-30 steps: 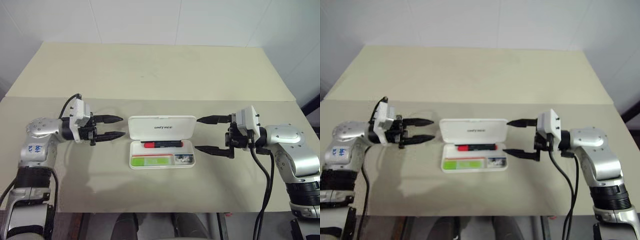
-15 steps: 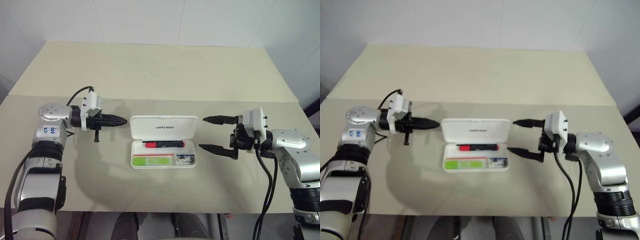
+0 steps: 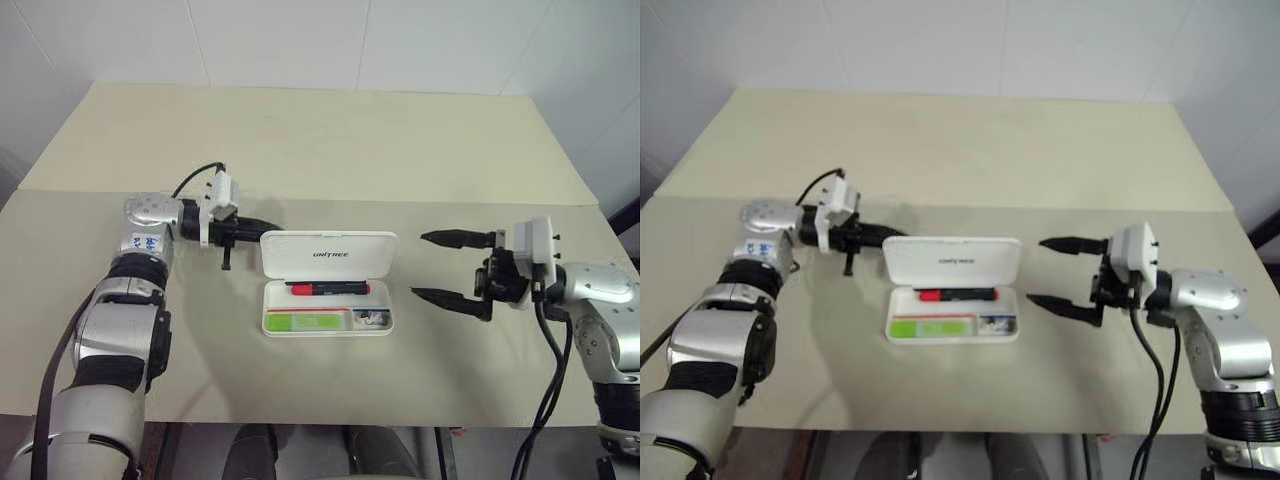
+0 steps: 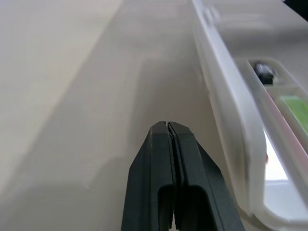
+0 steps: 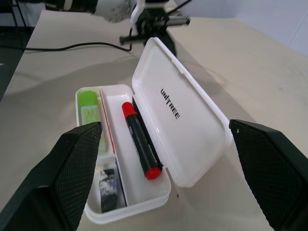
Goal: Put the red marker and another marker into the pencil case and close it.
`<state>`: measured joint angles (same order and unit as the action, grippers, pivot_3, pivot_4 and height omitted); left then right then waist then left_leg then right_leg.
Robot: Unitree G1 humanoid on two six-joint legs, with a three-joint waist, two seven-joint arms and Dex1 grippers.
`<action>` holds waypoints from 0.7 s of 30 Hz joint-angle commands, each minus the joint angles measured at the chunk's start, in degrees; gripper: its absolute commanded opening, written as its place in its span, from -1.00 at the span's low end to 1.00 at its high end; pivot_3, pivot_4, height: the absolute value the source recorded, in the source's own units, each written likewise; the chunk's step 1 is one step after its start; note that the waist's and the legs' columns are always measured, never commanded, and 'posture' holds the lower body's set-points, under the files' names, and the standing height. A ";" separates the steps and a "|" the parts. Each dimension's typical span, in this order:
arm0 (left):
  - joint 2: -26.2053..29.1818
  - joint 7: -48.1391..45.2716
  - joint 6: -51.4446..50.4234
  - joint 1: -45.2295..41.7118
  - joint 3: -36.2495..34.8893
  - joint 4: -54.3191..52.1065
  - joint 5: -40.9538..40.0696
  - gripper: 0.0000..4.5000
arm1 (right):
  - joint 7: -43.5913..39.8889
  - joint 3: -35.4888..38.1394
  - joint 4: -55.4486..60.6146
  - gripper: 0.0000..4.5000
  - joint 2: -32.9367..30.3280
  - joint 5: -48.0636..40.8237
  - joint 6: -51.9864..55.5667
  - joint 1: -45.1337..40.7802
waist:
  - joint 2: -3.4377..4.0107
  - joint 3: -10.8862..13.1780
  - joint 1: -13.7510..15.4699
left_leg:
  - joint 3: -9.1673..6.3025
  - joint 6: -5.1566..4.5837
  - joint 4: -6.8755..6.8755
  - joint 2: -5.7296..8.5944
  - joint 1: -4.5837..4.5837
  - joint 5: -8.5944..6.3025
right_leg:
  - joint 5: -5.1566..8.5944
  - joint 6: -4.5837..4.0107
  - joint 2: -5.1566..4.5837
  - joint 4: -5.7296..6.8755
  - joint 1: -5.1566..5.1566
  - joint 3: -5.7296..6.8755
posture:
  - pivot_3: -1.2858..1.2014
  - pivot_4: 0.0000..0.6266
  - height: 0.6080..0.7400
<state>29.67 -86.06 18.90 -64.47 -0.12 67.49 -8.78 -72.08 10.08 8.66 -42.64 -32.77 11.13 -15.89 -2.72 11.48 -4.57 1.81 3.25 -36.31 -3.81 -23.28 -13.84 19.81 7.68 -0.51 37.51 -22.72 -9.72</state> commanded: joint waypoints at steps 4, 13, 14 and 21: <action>1.29 -6.44 -4.23 0.08 5.25 -7.24 -7.19 -0.99 | -1.08 2.37 -0.53 1.00 -1.79 -0.94 -1.03 0.14 | 0.00 0.00 0.00 | -0.01 0.00 0.00 0.00 -0.01 0.00 | 0.00 0.00 0.00 0.01 0.00 0.00 | 0.03 -0.52 1.00; 5.92 -6.44 -8.77 5.72 18.49 -18.94 -17.60 -0.99 | -0.44 1.70 -0.70 1.00 -1.32 -0.67 -1.03 -0.44 | 0.00 0.00 -0.07 | -0.03 0.00 -0.10 -0.01 0.01 0.00 | 0.00 0.00 0.00 0.12 0.01 -0.01 | 0.03 -0.52 1.00; 6.46 -6.44 -9.42 6.39 19.64 -20.84 -18.85 -0.99 | -0.48 1.80 -0.64 1.00 -1.38 -0.78 -1.01 -0.41 | 0.00 0.00 -0.05 | -0.03 0.00 -0.12 -0.01 0.00 0.00 | 0.00 0.01 0.00 0.12 0.01 -0.01 | 0.03 -0.52 1.00; 9.98 -6.44 -13.03 10.26 26.13 -34.03 -24.72 -0.99 | -2.22 3.13 -0.27 1.00 -1.73 -2.85 -1.06 0.05 | 0.00 0.01 -0.01 | -0.05 0.00 -0.15 -0.01 0.00 0.00 | 0.00 0.01 -0.01 0.11 0.04 -0.02 | 0.03 -0.52 1.00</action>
<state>38.96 -86.08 6.44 -54.55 25.25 36.85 -31.18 -73.45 10.56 7.01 -43.60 -33.60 11.10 -15.58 -2.72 11.49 -4.58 1.76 3.25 -36.46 -3.81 -23.27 -13.84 19.81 7.69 -0.51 37.62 -22.67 -9.74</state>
